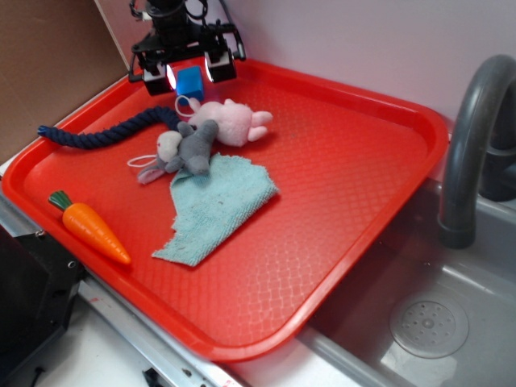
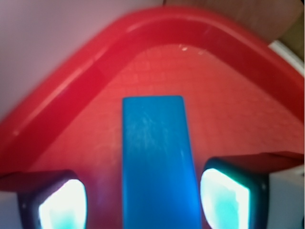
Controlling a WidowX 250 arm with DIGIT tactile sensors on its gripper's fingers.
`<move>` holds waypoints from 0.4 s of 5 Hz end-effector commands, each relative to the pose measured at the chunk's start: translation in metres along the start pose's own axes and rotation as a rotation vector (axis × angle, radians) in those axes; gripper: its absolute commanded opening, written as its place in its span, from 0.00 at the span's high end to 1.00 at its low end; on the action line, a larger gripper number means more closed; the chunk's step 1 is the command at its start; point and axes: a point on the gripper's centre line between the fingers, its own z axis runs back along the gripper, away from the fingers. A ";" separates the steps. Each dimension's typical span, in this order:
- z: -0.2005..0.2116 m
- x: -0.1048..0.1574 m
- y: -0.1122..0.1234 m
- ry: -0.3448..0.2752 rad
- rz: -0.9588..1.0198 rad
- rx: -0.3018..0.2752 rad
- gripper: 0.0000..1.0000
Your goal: Grab the blue block.
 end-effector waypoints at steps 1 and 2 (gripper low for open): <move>-0.005 0.012 0.005 -0.023 -0.023 0.000 0.24; -0.006 0.008 0.008 -0.009 -0.032 0.000 1.00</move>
